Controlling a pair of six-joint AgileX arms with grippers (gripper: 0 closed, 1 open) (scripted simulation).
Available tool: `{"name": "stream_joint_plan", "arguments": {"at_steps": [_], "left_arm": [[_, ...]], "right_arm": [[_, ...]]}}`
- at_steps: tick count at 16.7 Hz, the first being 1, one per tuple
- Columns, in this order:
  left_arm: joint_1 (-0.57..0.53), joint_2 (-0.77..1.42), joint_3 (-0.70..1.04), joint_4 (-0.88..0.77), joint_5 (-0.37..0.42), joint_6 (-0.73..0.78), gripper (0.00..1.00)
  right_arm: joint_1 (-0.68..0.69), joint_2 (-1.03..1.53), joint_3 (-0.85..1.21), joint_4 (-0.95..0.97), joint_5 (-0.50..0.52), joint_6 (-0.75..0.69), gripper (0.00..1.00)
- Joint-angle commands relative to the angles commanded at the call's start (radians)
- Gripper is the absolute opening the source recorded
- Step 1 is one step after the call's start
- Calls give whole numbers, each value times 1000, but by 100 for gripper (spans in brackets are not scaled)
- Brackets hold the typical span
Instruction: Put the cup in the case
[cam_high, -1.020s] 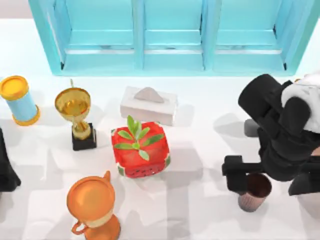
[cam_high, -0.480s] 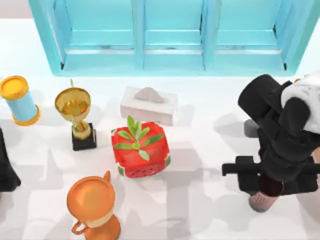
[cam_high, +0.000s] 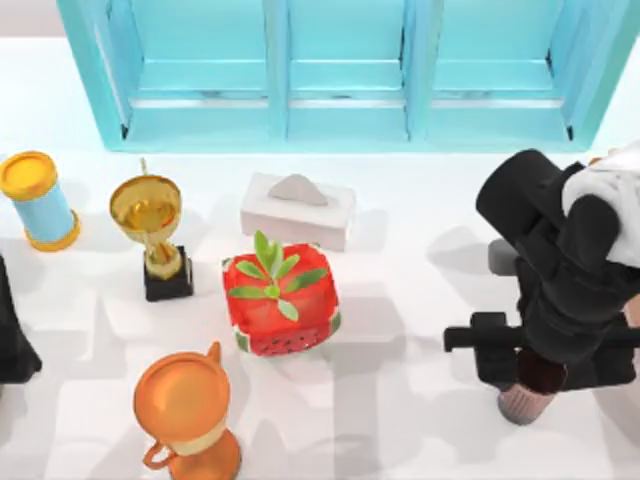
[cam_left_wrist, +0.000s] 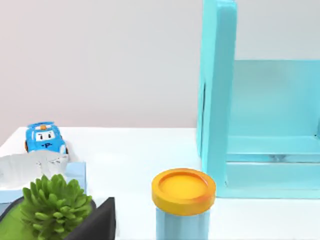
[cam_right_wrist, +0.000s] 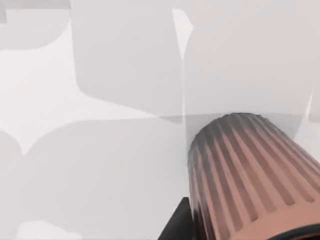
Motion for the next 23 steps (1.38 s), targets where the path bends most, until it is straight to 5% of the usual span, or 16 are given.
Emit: {"name": "stream_joint_plan", "arguments": {"at_steps": [10,23], "left_arm": [[0,0,0,0,0,0,100],[0,0,0,0,0,0,100]], "right_arm": [[-77,33,174,-144,16,-135,0],[-831,50,620,-544,20,-835,0]]}}
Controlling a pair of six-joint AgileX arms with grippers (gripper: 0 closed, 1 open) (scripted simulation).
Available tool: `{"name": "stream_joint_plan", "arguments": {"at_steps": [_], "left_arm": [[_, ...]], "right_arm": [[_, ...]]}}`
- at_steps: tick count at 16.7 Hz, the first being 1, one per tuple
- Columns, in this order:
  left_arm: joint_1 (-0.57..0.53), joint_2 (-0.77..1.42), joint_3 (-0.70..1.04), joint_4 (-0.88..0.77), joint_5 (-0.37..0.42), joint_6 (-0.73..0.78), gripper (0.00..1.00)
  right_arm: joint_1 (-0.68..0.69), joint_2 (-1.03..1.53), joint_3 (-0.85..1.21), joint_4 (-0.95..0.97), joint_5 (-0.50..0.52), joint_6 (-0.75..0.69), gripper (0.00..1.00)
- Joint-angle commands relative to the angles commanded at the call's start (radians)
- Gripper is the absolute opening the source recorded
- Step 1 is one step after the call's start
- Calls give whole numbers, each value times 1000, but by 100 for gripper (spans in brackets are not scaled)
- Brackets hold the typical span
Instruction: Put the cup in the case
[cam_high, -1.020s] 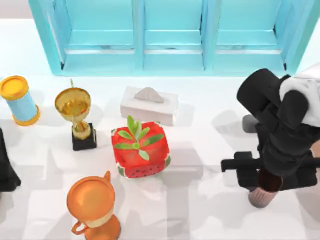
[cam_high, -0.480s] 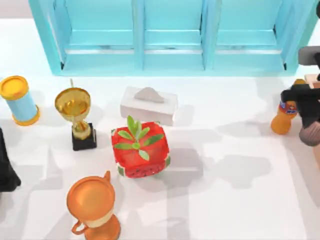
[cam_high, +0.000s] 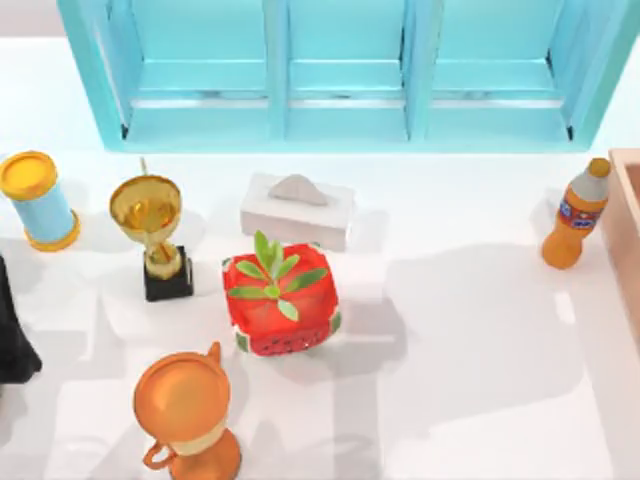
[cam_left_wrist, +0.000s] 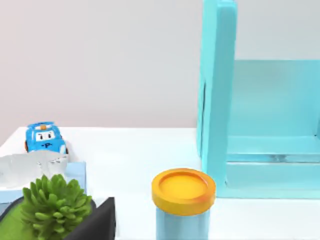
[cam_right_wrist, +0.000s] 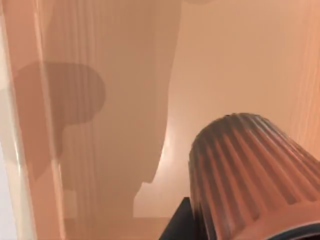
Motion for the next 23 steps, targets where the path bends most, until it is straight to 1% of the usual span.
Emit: {"name": "stream_joint_plan", "arguments": {"at_steps": [2,7,9,15,20,23], "left_arm": [[0,0,0,0,0,0,100],[0,0,0,0,0,0,100],[0,0,0,0,0,0,100],[0,0,0,0,0,0,100],[0,0,0,0,0,0,100],[0,0,0,0,0,0,100]], "right_arm": [[-25,-4,14,-9,6,-21,0],[-21,-3,8,-4,6,-19,0],[-22,-3,-30,34,7,-19,0],[-24,2,-221,233,6,-20,0],[-25,3,-235,247,6,-20,0],[-25,3,-235,247,6,-20,23]]}}
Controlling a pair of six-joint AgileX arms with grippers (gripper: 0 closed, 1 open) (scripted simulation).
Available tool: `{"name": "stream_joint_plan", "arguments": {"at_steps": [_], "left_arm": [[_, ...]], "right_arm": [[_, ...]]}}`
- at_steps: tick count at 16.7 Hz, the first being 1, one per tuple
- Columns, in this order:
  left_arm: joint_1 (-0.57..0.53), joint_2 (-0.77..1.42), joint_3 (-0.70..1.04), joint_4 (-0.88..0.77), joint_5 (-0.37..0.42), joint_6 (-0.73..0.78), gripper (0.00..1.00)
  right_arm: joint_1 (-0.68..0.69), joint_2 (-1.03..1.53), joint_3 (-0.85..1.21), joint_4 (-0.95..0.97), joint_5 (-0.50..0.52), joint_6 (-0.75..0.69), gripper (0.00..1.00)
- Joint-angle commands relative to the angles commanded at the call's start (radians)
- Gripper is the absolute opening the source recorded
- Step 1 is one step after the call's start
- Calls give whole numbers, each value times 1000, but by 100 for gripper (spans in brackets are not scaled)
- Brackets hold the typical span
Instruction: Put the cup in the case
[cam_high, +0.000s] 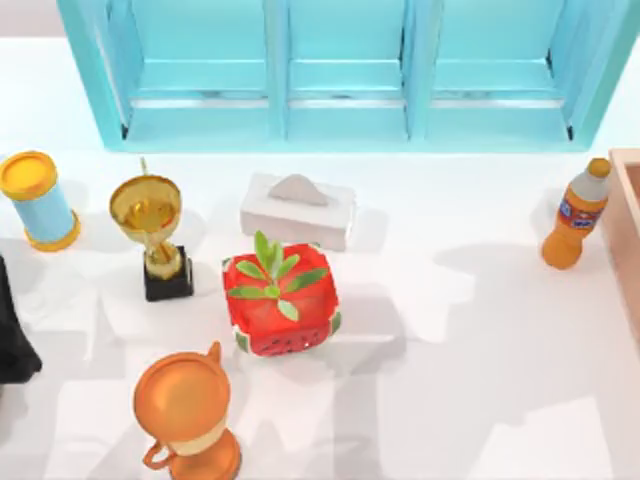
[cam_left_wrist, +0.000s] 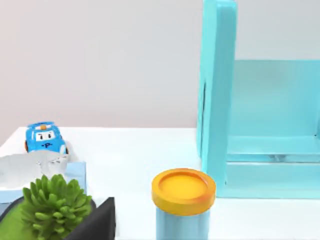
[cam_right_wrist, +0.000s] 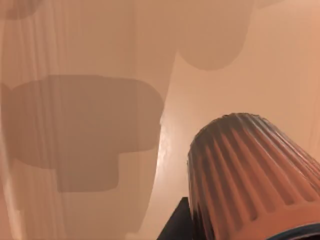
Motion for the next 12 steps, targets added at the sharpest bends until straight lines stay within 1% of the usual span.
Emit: {"name": "stream_joint_plan", "arguments": {"at_steps": [10,11,12], "left_arm": [[0,0,0,0,0,0,100],[0,0,0,0,0,0,100],[0,0,0,0,0,0,100]], "right_arm": [[0,0,0,0,0,0,98],[0,0,0,0,0,0,100],[0,0,0,0,0,0,100]]}}
